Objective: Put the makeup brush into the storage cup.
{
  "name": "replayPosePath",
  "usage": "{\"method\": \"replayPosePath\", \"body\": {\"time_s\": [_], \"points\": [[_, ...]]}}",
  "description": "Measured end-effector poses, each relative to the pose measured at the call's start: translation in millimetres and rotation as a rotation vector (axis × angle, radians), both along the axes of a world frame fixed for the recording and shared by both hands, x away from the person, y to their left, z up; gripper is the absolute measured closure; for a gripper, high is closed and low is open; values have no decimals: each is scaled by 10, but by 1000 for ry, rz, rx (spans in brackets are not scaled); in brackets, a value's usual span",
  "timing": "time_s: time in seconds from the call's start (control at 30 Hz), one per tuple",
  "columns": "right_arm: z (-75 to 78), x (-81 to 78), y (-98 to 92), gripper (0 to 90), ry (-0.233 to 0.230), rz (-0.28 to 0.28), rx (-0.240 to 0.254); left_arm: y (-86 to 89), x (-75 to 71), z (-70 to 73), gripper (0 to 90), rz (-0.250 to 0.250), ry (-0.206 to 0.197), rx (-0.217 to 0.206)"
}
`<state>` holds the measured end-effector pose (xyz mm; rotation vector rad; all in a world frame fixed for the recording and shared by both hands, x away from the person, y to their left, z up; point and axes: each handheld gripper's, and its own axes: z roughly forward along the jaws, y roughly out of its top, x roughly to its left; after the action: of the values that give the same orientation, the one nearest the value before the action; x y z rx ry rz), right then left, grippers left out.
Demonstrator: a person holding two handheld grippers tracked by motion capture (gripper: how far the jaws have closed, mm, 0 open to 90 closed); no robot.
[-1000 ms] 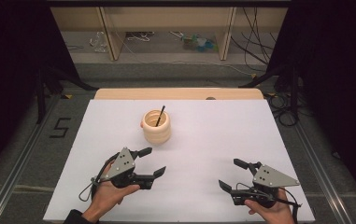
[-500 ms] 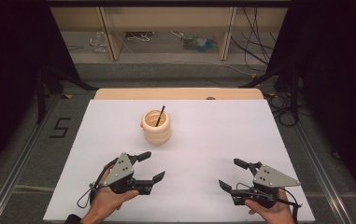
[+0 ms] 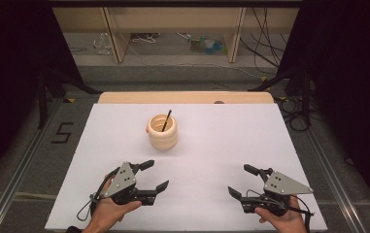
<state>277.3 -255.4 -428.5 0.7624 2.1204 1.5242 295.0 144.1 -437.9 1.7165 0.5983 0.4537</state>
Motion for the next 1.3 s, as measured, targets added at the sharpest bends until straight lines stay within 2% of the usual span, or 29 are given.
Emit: {"method": "replayPosePath", "body": {"time_s": [0.13,0.3,0.53,0.57,0.73,0.77,0.8,0.83,0.87,0.93,0.97,1.03,1.3], "points": [[-1,2,0,163,-1,-2,-1,15,-9,-6,220,4,5,-6],[-1,0,-1,164,-1,-1,1,60,-20,-31,220,7,10,7],[-7,5,6,164,-2,2,1,111,-37,-34,220,19,8,-4],[-8,16,1,164,-21,-3,-6,112,-43,-33,220,18,8,-5],[-10,8,6,164,12,6,5,134,-48,-27,220,15,0,-18],[-11,7,5,164,11,3,4,148,-54,-18,220,23,0,-12],[-8,5,2,164,9,2,-1,163,-47,-13,220,20,-16,-10],[-7,6,0,164,5,-2,-3,167,-56,-12,220,33,-9,-27],[-11,17,-2,164,-22,-3,0,179,-59,-6,220,41,-12,-31],[-10,13,-3,164,-12,-1,-3,203,-62,2,220,47,-17,-33],[-9,3,0,164,11,-2,-2,217,-55,5,220,41,-32,-24],[-11,7,-1,164,10,-4,-5,218,-73,-2,220,51,-14,-38],[-14,10,-1,164,8,-1,3,233,-81,-8,220,52,-17,-34]]}}
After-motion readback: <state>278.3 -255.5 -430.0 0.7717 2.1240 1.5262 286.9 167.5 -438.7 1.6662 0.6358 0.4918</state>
